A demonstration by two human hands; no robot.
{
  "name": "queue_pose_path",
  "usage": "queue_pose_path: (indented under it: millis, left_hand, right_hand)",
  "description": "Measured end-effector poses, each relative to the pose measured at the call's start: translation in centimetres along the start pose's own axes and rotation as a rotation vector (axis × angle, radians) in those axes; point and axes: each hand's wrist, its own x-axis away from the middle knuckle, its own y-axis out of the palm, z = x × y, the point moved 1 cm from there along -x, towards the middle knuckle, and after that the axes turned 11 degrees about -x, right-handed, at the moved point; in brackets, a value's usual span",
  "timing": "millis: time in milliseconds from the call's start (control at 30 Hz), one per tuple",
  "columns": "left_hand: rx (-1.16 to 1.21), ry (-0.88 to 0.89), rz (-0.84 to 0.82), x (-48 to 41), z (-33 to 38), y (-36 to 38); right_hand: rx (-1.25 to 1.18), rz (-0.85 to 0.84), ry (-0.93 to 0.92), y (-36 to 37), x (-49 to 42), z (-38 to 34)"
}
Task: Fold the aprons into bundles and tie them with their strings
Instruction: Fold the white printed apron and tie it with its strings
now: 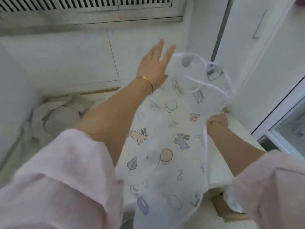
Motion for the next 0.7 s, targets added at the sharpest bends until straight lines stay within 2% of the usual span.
queue_pose_path:
  millis: [67, 167, 200, 267, 333, 367, 400, 433, 500, 533, 567, 633, 700]
  left_hand:
    - [-0.145, 0.072, -0.090, 2.2, -0.2, 6.6]
    - [-0.070, -0.290, -0.684, 7.2, -2.7, 15.3]
    - [-0.059, -0.380, -0.845, 8.9, -3.3, 17.2]
    - [-0.107, -0.351, -1.001, 10.7, -4.0, 20.9]
    - [-0.107, -0.291, -1.041, 11.1, -3.8, 22.9]
    - [-0.085, -0.263, -1.036, 10.7, -3.4, 23.5]
    - [-0.045, -0.228, -1.038, 10.2, -3.1, 24.3]
    - [0.004, -0.192, -1.027, 9.5, -2.7, 24.3]
    - [0.119, -0.181, -0.981, 8.0, -2.9, 24.2]
    - [0.160, -0.204, -0.931, 7.6, -3.6, 24.1]
    - [0.162, -0.256, -0.877, 7.2, -4.7, 24.0]
    - [0.117, -0.461, -0.809, 7.9, -7.6, 24.2]
    - [0.226, -0.718, -0.951, 9.2, -10.1, 24.5]
  right_hand:
    - [-0.121, 0.032, 0.077, 2.2, -2.5, 2.2]
    - [-0.076, 0.027, 0.176, 3.8, -3.8, 2.7]
    - [-0.058, 0.104, 0.212, 4.0, -3.7, 2.4]
    - [0.039, 0.321, 0.175, 4.5, -4.3, 1.0]
    - [0.213, 0.443, -0.149, 5.5, -4.2, -1.5]
    - [0.270, 0.421, -0.345, 6.8, -4.2, -2.8]
    - [0.266, 0.318, -0.481, 8.3, -4.1, -4.4]
    - [0.227, 0.137, -0.534, 10.3, -4.0, -5.5]
    - [0.224, -0.250, -0.576, 14.5, -3.4, -6.9]
    - [0.290, -0.348, -0.576, 16.1, -3.2, -7.2]
    - [0.384, -0.384, -0.561, 17.5, -3.1, -7.3]
    - [0.558, -0.335, -0.535, 18.5, -3.3, -7.6]
    - [0.610, -0.292, -0.513, 18.9, -3.7, -7.9]
